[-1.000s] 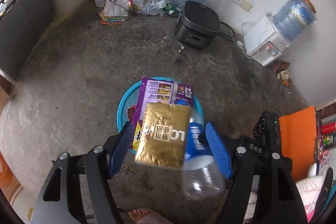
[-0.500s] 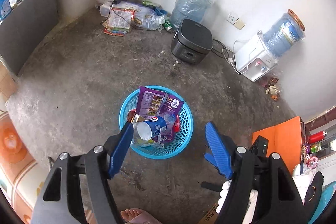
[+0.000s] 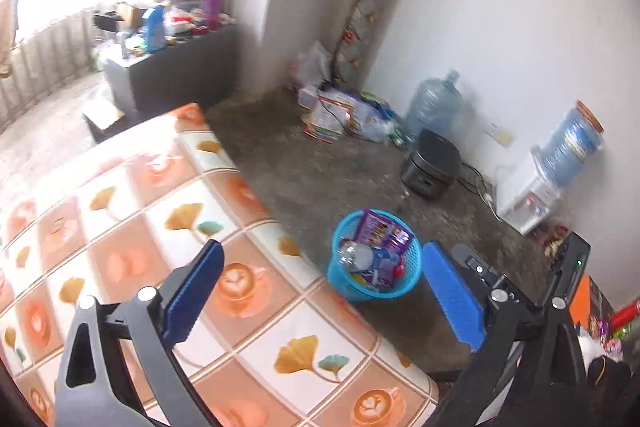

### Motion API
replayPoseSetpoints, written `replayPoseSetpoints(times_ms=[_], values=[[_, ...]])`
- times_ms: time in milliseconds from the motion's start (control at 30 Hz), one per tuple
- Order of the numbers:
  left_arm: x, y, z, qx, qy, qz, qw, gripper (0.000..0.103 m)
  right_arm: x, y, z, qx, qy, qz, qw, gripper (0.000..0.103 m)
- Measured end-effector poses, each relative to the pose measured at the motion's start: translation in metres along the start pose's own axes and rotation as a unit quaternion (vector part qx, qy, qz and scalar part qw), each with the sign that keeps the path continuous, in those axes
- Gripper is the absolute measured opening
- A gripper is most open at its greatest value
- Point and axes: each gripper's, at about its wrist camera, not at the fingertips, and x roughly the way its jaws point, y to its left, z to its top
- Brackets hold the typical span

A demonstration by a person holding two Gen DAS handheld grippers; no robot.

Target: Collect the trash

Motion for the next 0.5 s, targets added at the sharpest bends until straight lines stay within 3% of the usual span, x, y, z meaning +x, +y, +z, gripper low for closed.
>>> replayPoseSetpoints(times_ms=[133, 333, 400, 500], values=[[-0.053, 0.030, -0.018, -0.048, -0.047, 0.084, 0.9943, 0.097, -0.002, 0.038, -0.012, -0.055, 0.001, 0.019, 0.998, 0.083], [-0.102, 0.057, -0.056, -0.083, -0.078, 0.196, 0.9739, 0.097, -0.019, 0.089, -0.028, -0.131, -0.019, 0.039, 0.990, 0.088], [-0.112, 0.063, -0.073, -0.089, -0.080, 0.240, 0.9633, 0.097, -0.026, 0.102, -0.035, -0.157, -0.027, 0.039, 0.986, 0.091], [-0.124, 0.073, -0.100, -0.108, -0.097, 0.261, 0.9543, 0.097, -0.035, 0.125, -0.045, -0.208, -0.045, 0.034, 0.976, 0.095]])
